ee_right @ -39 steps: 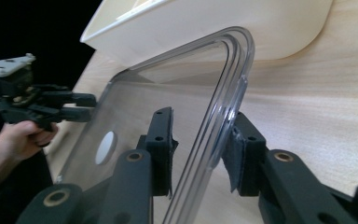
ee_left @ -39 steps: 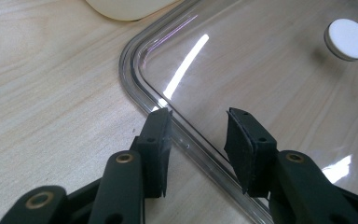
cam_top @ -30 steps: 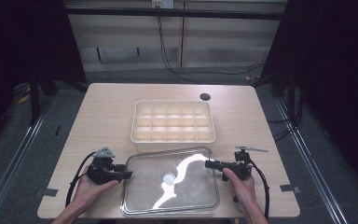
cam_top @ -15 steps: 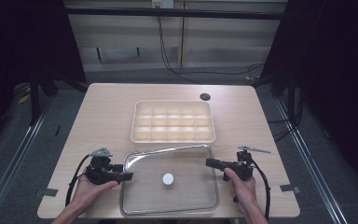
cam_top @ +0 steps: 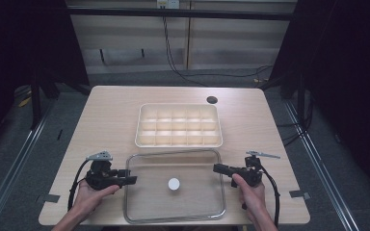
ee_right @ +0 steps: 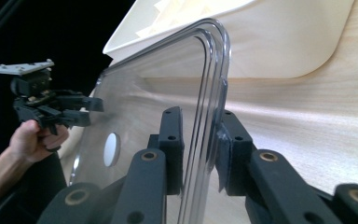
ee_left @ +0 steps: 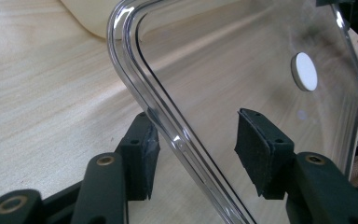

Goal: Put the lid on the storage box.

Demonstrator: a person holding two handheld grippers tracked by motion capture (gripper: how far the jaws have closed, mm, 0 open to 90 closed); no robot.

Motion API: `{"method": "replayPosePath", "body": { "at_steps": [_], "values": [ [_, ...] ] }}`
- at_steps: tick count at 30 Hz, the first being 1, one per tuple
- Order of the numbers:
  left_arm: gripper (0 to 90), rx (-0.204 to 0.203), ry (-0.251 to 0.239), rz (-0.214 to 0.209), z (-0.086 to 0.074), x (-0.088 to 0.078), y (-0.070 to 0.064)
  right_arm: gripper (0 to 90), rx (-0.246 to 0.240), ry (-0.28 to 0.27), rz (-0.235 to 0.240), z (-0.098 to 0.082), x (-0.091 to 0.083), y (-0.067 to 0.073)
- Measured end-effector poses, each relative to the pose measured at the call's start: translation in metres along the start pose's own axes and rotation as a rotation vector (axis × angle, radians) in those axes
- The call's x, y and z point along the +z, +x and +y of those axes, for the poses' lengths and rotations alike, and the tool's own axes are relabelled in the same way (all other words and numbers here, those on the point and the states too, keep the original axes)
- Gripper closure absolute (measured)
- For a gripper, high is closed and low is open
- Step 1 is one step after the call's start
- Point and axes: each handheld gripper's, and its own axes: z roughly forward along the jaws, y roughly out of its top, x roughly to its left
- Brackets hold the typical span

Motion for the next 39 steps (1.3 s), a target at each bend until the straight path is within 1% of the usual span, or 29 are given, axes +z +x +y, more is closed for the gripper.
{"method": "replayPosePath", "body": {
  "at_steps": [2,4,8,10,11,13,16,21,22,23,24,27,30,32,36,39],
  "values": [
    [49.5,0.024,0.003,0.012,0.002,-0.001,-0.002,73.9,-0.004,0.003,-0.009,0.000,0.000,0.000],
    [50.0,0.035,-0.002,0.018,0.003,-0.002,-0.004,73.1,-0.009,0.005,-0.024,-0.001,0.001,0.000],
    [51.0,0.022,-0.013,0.016,0.005,-0.003,-0.004,72.6,-0.026,0.005,-0.034,0.000,0.000,0.002],
    [52.2,0.022,-0.016,0.012,0.007,-0.004,-0.004,72.1,-0.025,-0.003,-0.037,0.000,0.000,0.003],
    [53.1,0.021,-0.020,0.013,0.007,-0.004,-0.004,71.9,-0.031,-0.002,-0.044,0.000,-0.001,0.003],
    [53.3,0.016,-0.032,0.011,0.009,-0.004,-0.004,71.7,-0.035,-0.007,-0.045,0.001,-0.001,0.004],
    [54.1,0.016,-0.044,0.009,0.010,-0.005,-0.004,70.2,-0.057,-0.010,-0.066,0.002,-0.002,0.008],
    [56.9,0.013,-0.075,-0.022,0.010,-0.011,-0.005,70.4,-0.077,-0.026,-0.065,0.004,-0.004,0.013],
    [57.4,0.022,-0.072,-0.020,0.011,-0.012,-0.005,70.4,-0.078,-0.031,-0.064,0.005,-0.005,0.014],
    [58.3,0.017,-0.075,-0.023,0.011,-0.013,-0.005,70.6,-0.088,-0.037,-0.067,0.006,-0.005,0.016],
    [58.3,0.010,-0.079,-0.020,0.012,-0.013,-0.006,70.6,-0.088,-0.037,-0.067,0.006,-0.005,0.016],
    [58.4,0.034,-0.088,0.003,0.017,-0.016,-0.009,70.4,-0.091,-0.051,-0.077,0.009,-0.005,0.019],
    [60.0,0.054,-0.099,-0.005,0.020,-0.019,-0.011,70.5,-0.093,-0.065,-0.074,0.011,-0.006,0.021],
    [61.4,0.055,-0.113,-0.012,0.021,-0.020,-0.011,70.5,-0.099,-0.074,-0.074,0.013,-0.008,0.023],
    [62.7,0.061,-0.118,-0.010,0.024,-0.022,-0.012,70.5,-0.115,-0.083,-0.085,0.015,-0.009,0.026],
    [64.2,0.068,-0.133,-0.008,0.026,-0.025,-0.014,70.6,-0.111,-0.088,-0.082,0.016,-0.010,0.027]
  ]
}}
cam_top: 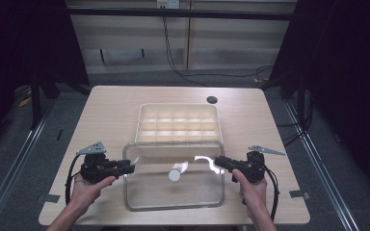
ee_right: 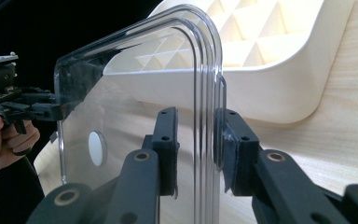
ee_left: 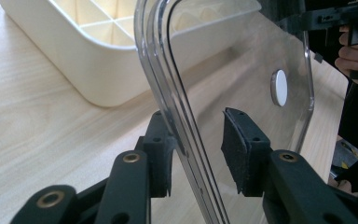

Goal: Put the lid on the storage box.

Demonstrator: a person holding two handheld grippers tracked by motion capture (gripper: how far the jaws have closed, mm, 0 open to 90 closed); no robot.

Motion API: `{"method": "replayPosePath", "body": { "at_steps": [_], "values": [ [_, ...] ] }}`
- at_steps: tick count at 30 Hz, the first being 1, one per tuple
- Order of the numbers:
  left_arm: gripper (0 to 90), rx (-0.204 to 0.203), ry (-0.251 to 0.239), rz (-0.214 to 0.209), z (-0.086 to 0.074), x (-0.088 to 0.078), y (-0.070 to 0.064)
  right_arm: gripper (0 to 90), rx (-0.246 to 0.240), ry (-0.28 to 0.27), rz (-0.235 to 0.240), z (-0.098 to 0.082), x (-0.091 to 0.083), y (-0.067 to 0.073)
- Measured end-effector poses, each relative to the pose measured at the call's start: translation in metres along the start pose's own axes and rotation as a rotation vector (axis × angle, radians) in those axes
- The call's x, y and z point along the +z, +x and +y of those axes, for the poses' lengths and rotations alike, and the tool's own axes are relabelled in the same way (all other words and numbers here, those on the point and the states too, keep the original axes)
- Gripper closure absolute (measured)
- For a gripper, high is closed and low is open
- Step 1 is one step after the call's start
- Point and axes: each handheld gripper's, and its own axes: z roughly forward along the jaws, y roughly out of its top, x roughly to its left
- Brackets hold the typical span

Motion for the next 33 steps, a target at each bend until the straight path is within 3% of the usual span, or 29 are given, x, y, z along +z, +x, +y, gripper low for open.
{"method": "replayPosePath", "body": {
  "at_steps": [7,13,20,33],
  "values": [
    [68.2,0.013,-0.047,0.012,0.007,-0.006,-0.003,70.9,-0.017,-0.027,0.003,0.006,-0.005,0.006],
    [68.5,0.003,-0.038,0.014,0.010,-0.007,-0.003,70.9,-0.029,-0.030,-0.006,0.011,-0.005,0.009],
    [69.4,0.018,-0.059,0.007,0.018,-0.007,-0.006,70.5,-0.034,-0.060,-0.008,0.020,-0.010,0.010],
    [70.1,0.038,-0.107,-0.001,0.034,-0.013,-0.010,69.8,-0.050,-0.069,-0.009,0.032,-0.014,0.013]
  ]
}}
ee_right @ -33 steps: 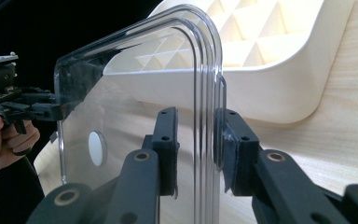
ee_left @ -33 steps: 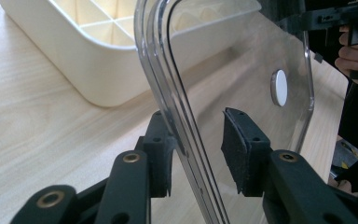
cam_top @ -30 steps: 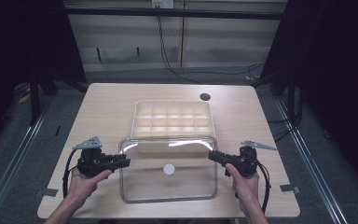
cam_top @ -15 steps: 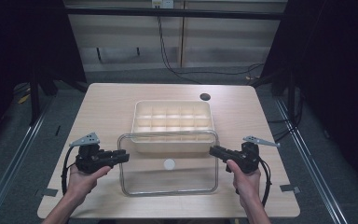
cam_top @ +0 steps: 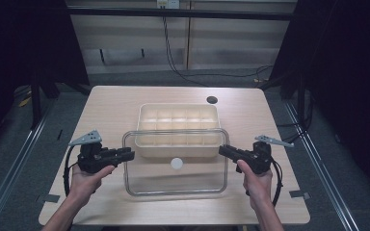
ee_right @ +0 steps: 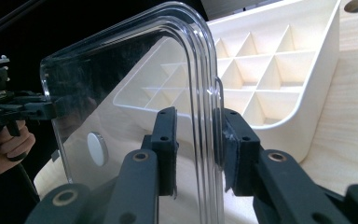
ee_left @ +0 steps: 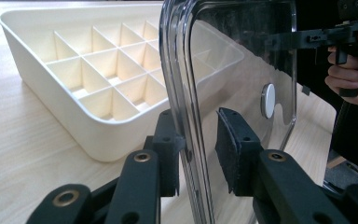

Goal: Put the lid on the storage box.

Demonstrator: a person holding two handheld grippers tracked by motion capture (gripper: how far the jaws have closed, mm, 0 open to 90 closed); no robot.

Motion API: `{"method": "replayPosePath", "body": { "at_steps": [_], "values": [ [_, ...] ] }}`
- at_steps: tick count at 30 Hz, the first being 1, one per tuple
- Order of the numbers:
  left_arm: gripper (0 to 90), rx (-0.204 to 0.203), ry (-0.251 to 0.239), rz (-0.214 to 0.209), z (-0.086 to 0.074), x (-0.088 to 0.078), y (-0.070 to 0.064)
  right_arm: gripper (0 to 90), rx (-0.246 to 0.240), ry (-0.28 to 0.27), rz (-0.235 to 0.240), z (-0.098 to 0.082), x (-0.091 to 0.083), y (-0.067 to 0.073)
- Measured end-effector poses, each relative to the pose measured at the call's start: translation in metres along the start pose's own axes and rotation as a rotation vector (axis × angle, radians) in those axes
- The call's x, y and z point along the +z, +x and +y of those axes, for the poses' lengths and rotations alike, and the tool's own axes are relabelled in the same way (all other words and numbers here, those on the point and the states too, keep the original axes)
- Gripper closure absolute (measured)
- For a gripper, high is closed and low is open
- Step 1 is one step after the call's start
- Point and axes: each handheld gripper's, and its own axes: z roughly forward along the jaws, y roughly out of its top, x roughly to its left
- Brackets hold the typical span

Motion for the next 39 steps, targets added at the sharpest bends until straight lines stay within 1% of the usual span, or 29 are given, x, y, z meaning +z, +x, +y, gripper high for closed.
{"method": "replayPosePath", "body": {
  "at_steps": [5,7,14,16,20,28,32,34,37,38,39],
  "values": [
    [70.0,-0.002,-0.008,0.004,0.006,0.001,0.002,69.8,-0.011,-0.004,-0.002,0.007,0.000,0.003],
    [70.0,-0.001,-0.010,0.008,0.008,0.001,0.002,69.7,-0.011,-0.008,-0.007,0.010,0.001,0.002],
    [69.8,-0.002,-0.021,0.027,0.020,0.001,0.005,69.4,-0.010,-0.026,0.002,0.023,0.007,0.000],
    [69.8,0.000,-0.028,0.032,0.024,0.000,0.006,69.4,-0.019,-0.031,0.003,0.026,0.008,0.000],
    [69.7,0.000,-0.048,0.035,0.032,-0.001,0.007,69.3,-0.021,-0.037,0.005,0.034,0.010,0.001],
    [69.1,0.025,-0.065,0.050,0.047,0.000,0.010,69.3,-0.025,-0.051,0.000,0.050,0.012,0.002],
    [69.1,0.025,-0.081,0.049,0.056,0.000,0.011,69.3,-0.028,-0.062,0.001,0.057,0.012,0.002],
    [69.1,0.023,-0.085,0.048,0.058,0.002,0.011,69.2,-0.030,-0.066,0.002,0.059,0.012,0.001],
    [69.0,0.018,-0.088,0.062,0.061,0.006,0.013,68.6,-0.034,-0.068,-0.011,0.063,0.013,0.000],
    [68.9,0.009,-0.092,0.062,0.062,0.008,0.013,68.3,-0.035,-0.071,-0.018,0.064,0.013,-0.001],
    [68.8,0.008,-0.085,0.064,0.063,0.011,0.015,68.2,-0.030,-0.069,-0.022,0.065,0.014,-0.001]
  ]
}}
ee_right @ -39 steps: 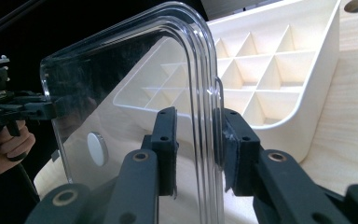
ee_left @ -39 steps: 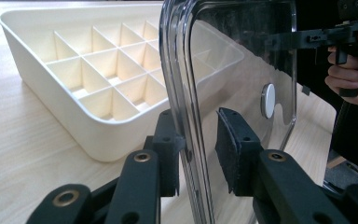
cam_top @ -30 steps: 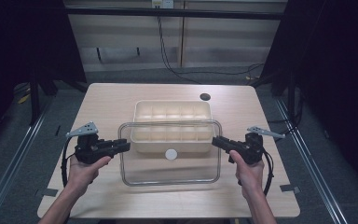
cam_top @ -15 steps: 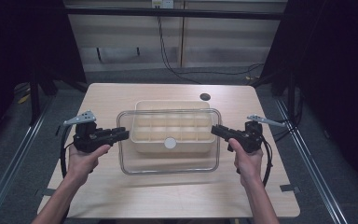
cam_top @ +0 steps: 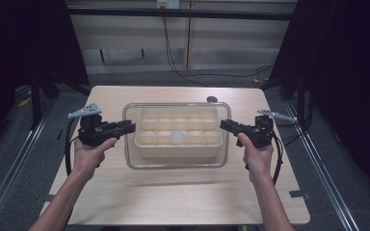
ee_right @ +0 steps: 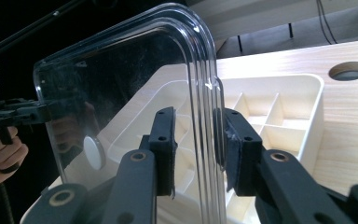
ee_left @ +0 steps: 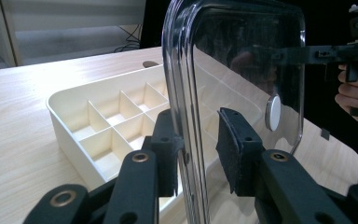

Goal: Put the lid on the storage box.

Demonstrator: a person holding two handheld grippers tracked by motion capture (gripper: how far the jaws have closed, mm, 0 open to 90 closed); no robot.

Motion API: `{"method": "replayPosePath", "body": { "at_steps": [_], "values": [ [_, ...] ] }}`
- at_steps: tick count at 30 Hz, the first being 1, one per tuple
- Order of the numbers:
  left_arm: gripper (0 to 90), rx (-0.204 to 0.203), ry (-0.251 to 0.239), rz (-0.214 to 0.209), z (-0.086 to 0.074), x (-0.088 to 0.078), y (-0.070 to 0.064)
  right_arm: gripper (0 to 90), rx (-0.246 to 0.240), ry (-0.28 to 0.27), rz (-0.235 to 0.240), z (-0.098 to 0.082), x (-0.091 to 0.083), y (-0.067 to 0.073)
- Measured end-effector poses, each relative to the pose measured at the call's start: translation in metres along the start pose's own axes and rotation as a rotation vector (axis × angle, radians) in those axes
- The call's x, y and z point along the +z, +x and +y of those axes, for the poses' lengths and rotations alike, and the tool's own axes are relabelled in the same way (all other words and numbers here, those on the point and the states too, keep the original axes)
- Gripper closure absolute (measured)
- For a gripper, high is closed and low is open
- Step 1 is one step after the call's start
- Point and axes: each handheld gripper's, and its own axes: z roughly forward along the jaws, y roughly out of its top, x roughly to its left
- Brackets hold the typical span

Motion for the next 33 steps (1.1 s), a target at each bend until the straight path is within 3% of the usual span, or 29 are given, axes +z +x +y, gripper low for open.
{"method": "replayPosePath", "body": {
  "at_steps": [11,12,16,33],
  "values": [
    [68.0,-0.001,0.025,0.022,0.010,0.016,0.012,67.8,0.024,0.009,-0.022,0.009,0.011,-0.012],
    [67.2,0.021,0.041,0.037,0.012,0.017,0.013,67.9,0.025,0.010,-0.025,0.010,0.012,-0.013],
    [67.1,-0.001,0.026,0.021,0.016,0.019,0.017,67.8,0.030,0.005,-0.029,0.013,0.016,-0.015],
    [67.1,-0.029,0.024,0.037,0.036,0.032,0.034,67.7,0.037,-0.007,-0.041,0.039,0.033,-0.024]
  ]
}}
